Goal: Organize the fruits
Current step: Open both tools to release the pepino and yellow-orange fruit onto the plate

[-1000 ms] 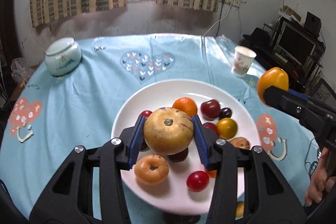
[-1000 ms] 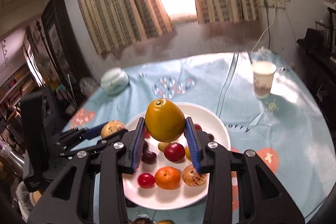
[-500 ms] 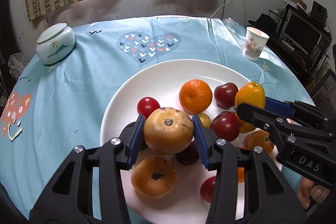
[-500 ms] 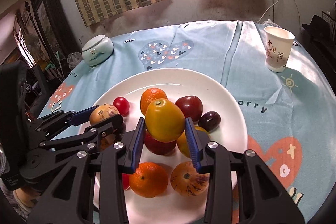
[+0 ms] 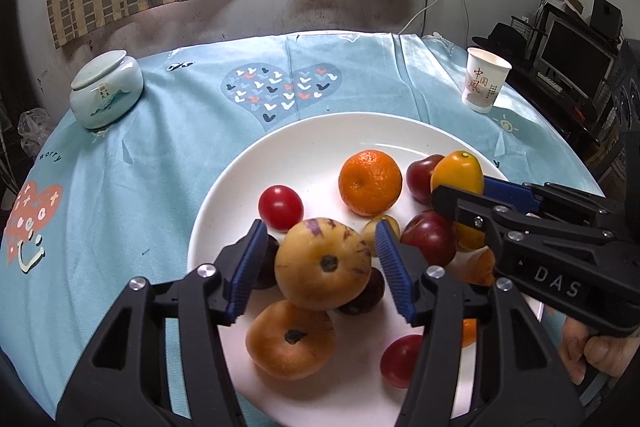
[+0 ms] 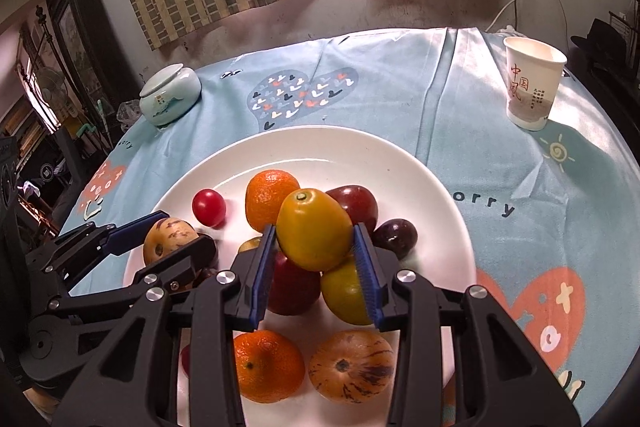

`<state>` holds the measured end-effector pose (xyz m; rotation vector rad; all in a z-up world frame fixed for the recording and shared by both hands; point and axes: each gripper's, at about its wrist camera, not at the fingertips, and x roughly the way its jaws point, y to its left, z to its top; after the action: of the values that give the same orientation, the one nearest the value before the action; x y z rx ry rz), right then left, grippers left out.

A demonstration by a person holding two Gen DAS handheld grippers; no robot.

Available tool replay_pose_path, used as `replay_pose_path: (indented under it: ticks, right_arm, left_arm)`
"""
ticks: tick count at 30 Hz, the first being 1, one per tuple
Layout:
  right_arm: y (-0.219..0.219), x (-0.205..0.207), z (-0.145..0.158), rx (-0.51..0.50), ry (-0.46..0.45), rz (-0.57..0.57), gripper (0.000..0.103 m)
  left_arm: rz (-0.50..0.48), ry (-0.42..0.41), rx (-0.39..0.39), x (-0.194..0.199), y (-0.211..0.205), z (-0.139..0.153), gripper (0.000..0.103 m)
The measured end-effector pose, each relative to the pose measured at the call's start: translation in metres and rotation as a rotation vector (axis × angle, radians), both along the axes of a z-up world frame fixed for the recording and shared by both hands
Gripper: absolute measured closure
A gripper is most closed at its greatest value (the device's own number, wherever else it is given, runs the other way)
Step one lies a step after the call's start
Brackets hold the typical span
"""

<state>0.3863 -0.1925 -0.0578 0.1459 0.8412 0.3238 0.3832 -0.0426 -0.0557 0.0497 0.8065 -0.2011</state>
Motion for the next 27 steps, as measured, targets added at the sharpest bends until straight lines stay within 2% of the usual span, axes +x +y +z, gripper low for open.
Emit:
replay_pose_path:
  ticks: [2, 3, 4, 9, 14, 21, 27]
  right_arm:
    - [-0.001, -0.001, 0.001, -0.010, -0.001, -0.021, 0.056]
    - [-0.003, -0.001, 0.002, -0.024, -0.004, -0.048, 0.044]
    - [-0.005, -0.002, 0.004, -0.015, -0.016, -0.050, 0.041]
    - [-0.008, -0.006, 0.013, 0.014, -0.055, -0.045, 0.041]
    - [-0.017, -0.028, 0.049, 0.082, -0.178, -0.065, 0.040]
    - [-0.014, -0.062, 0.095, 0.114, -0.321, -0.048, 0.012]
    - [-0.006, -0.093, 0.113, 0.135, -0.359, -0.006, 0.010]
  left_arm:
    - [0.008, -0.007, -0.003, 0.000, 0.002, 0.002, 0.043]
    - [0.013, -0.009, -0.009, 0.000, 0.004, 0.004, 0.042]
    - [0.016, -0.008, -0.019, 0.000, 0.006, 0.005, 0.040]
    - [0.032, -0.014, -0.029, 0.000, 0.011, 0.008, 0.033]
    - [0.044, -0.042, -0.048, -0.004, 0.017, 0.017, 0.022]
    - [0.052, -0.085, -0.079, -0.018, 0.025, 0.039, 0.021]
    - [0.057, -0.136, -0.089, -0.044, 0.031, 0.057, 0.016]
